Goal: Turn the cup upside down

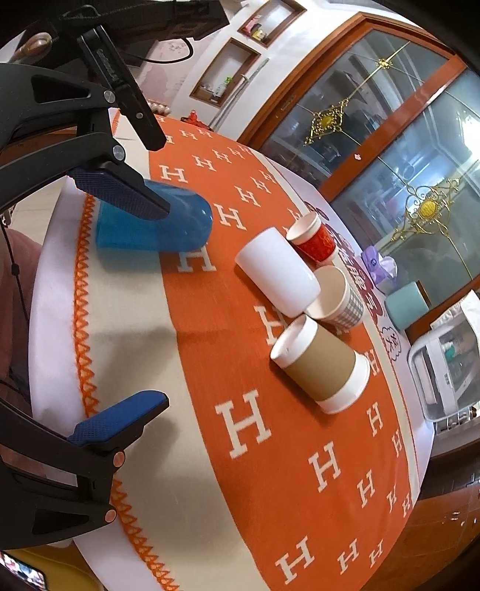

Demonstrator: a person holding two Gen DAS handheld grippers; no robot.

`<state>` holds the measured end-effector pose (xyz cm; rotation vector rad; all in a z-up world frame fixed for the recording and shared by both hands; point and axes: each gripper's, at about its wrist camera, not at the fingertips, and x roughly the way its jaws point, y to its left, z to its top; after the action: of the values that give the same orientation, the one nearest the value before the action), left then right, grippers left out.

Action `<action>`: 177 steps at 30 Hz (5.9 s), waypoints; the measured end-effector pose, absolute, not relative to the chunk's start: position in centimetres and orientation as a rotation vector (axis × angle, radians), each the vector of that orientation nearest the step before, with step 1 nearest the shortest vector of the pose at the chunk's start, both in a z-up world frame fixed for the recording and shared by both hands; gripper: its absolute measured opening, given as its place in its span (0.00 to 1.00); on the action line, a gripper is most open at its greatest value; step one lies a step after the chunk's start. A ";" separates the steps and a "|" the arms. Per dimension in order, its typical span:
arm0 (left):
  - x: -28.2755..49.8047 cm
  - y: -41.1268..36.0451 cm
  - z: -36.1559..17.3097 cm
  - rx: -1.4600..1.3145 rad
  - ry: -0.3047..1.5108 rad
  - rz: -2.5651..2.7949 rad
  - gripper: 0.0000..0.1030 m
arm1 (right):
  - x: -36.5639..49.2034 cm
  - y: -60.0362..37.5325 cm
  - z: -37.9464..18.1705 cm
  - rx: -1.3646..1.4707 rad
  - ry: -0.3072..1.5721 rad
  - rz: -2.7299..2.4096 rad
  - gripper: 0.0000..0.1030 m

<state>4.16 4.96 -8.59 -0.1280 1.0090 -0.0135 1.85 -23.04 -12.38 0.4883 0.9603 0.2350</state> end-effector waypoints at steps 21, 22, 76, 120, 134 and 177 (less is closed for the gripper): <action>4.9 9.0 -13.5 -0.177 1.049 0.030 0.64 | 4.8 -18.5 -13.6 0.406 1.083 0.335 0.92; 4.9 9.1 -13.6 -0.181 1.044 0.034 0.64 | 5.1 -18.4 -13.6 0.404 1.091 0.337 0.92; 7.4 5.7 -12.7 -0.084 0.916 0.013 0.61 | 6.0 -14.5 -11.6 0.104 0.673 0.395 0.67; 4.4 4.0 -13.2 -0.084 0.849 -0.016 0.62 | -3.0 -15.5 -10.8 0.077 0.581 0.451 0.84; 3.5 2.5 -9.2 -0.014 0.794 -0.014 0.68 | -5.2 -17.5 -4.7 0.123 0.509 0.421 0.84; 3.6 1.0 4.1 -0.003 0.585 -0.010 0.81 | -2.1 -18.5 10.4 0.124 0.440 0.300 0.85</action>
<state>3.59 1.04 4.12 -0.0029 0.5849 -0.0097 -2.14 -18.50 10.37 0.1242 0.4404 0.3000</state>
